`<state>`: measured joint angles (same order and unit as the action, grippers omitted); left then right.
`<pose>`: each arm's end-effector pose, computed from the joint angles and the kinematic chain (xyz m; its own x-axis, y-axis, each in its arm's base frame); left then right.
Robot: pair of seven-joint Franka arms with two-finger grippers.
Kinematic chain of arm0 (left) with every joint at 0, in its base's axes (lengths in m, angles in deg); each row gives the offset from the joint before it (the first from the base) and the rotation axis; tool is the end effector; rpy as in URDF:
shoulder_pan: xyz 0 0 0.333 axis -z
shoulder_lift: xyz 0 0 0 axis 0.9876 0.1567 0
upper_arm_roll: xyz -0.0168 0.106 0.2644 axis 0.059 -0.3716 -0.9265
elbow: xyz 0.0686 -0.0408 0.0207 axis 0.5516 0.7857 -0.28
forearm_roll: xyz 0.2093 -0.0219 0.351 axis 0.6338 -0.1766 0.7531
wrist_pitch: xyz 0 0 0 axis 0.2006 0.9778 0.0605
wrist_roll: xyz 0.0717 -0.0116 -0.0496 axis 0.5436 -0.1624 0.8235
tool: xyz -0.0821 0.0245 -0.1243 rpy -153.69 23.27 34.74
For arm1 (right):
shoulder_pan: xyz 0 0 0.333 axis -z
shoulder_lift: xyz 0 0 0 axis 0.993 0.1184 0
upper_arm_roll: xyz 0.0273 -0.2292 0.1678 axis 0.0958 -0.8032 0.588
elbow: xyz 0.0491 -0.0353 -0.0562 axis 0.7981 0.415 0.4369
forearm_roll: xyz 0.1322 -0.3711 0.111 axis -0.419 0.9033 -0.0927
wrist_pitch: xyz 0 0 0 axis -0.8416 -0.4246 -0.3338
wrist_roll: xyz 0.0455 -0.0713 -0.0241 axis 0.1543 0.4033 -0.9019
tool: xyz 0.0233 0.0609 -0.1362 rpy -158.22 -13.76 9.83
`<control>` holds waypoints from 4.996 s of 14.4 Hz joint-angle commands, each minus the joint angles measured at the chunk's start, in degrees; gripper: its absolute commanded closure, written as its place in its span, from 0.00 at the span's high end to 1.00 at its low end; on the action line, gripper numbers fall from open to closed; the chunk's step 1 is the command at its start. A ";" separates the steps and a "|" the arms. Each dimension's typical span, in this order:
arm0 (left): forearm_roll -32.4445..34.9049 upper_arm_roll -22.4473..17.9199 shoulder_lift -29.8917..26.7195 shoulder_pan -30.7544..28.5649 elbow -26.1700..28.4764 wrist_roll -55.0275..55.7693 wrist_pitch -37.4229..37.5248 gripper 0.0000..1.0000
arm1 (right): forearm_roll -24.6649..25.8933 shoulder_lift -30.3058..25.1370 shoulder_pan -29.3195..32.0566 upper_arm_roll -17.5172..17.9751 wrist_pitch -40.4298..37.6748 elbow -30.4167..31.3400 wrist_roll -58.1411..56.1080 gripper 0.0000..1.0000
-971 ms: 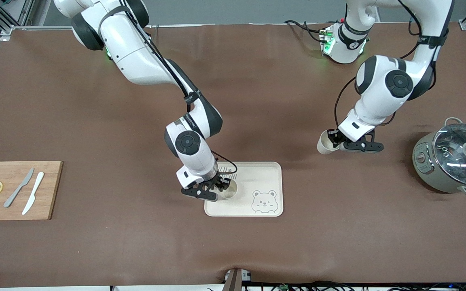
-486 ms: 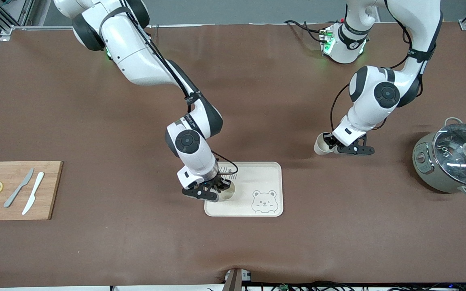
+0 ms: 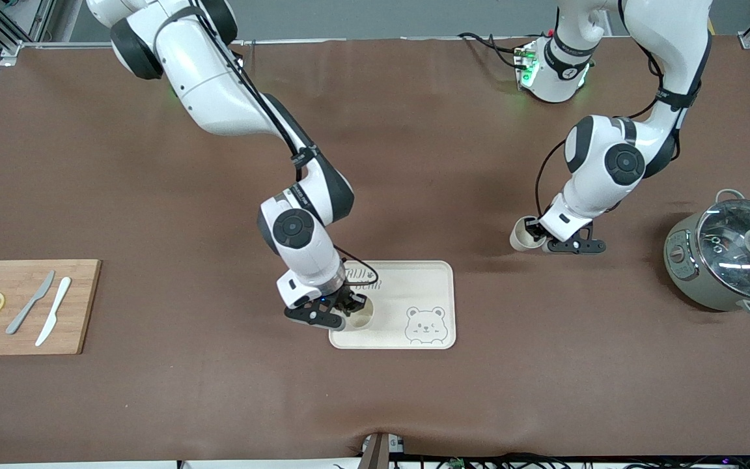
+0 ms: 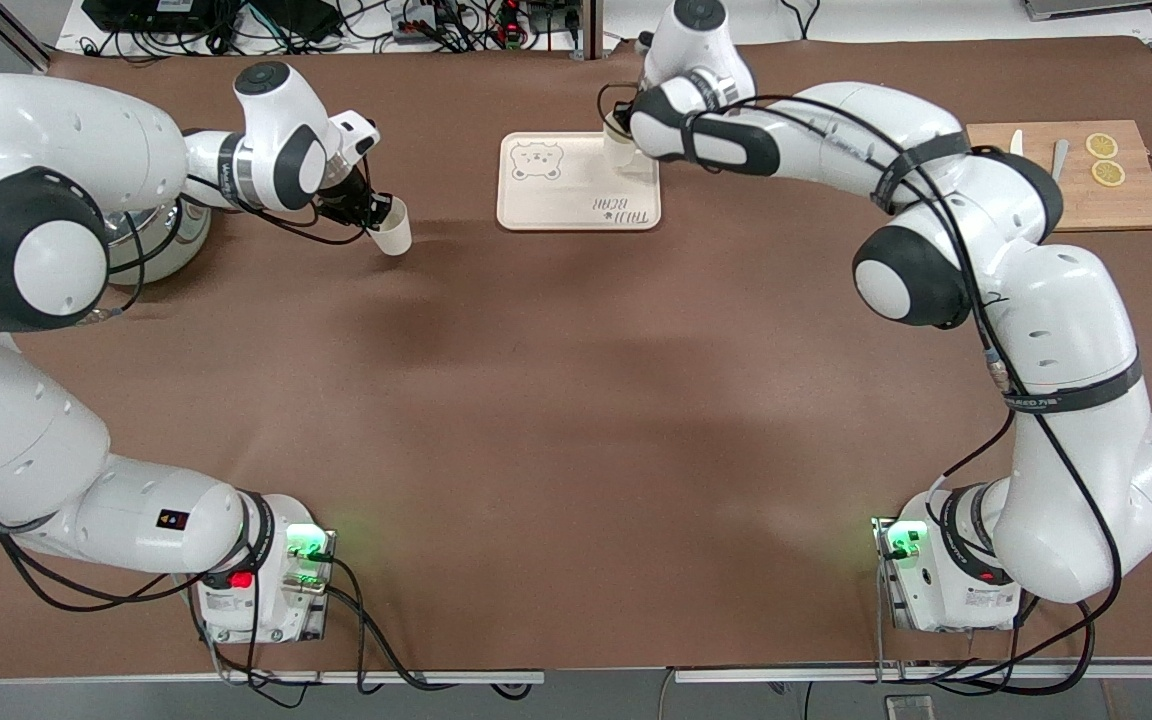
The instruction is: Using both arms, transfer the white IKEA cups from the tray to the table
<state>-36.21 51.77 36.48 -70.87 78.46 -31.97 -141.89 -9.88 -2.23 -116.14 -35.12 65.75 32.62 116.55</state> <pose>0.5193 -0.1297 0.1537 0.9996 -0.0171 0.0244 -0.0189 -0.9970 0.0754 0.6724 0.4091 0.1958 0.9533 -0.2553 0.1611 -0.2258 -0.9572 -0.1808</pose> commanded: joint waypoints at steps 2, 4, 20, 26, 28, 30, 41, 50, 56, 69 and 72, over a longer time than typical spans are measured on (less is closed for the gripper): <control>-0.75 0.36 1.79 -1.33 0.32 -2.06 -2.84 0.00 | -0.33 -11.30 6.46 0.76 -14.53 3.13 -11.19 0.00; -0.75 0.36 2.40 -1.42 0.32 -2.93 -2.94 0.00 | -0.50 -18.33 11.73 0.84 -18.85 8.21 -21.73 0.00; -0.40 0.28 2.85 -1.68 -0.12 -4.17 -3.03 1.00 | -3.84 -28.91 32.50 0.93 1.85 37.06 -59.40 0.00; -0.40 0.19 -0.31 -1.77 -0.30 -3.56 1.89 1.00 | -7.10 -25.31 32.15 1.02 9.95 39.70 -59.40 0.00; -0.40 0.01 -1.89 -1.77 -0.91 -3.56 4.61 1.00 | -7.18 -24.17 32.06 1.20 11.54 39.79 -59.40 0.00; -0.31 -0.16 -2.69 -1.94 -4.41 -3.47 9.17 1.00 | -7.18 -22.76 32.06 1.55 13.99 39.79 -59.40 0.00; 3.73 -0.25 -2.08 -5.72 -28.59 -2.85 32.75 1.00 | -7.18 -19.59 31.80 2.25 18.40 39.79 -59.40 0.00; 3.73 -0.16 -0.67 -5.11 -36.59 -2.59 32.75 1.00 | -7.10 -19.15 32.06 2.25 17.88 37.08 -60.28 1.00; 3.82 -0.34 2.84 -5.46 -41.52 -2.85 32.75 1.00 | -6.13 -19.85 33.82 1.46 -18.53 14.70 -59.41 1.00; 8.89 -0.43 2.50 -6.08 -46.18 -2.77 39.06 1.00 | 3.19 -37.43 35.67 -0.91 -37.23 10.26 -52.99 1.00; 9.53 -0.34 -2.94 -6.86 -46.35 -2.85 44.94 1.00 | 3.80 -37.61 35.67 -0.91 -37.23 10.26 -52.90 1.00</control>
<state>-28.29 51.20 38.50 -77.02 31.79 -35.21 -101.55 -7.35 -38.78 -81.09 -36.92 28.27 41.44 63.14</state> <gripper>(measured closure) 0.000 0.000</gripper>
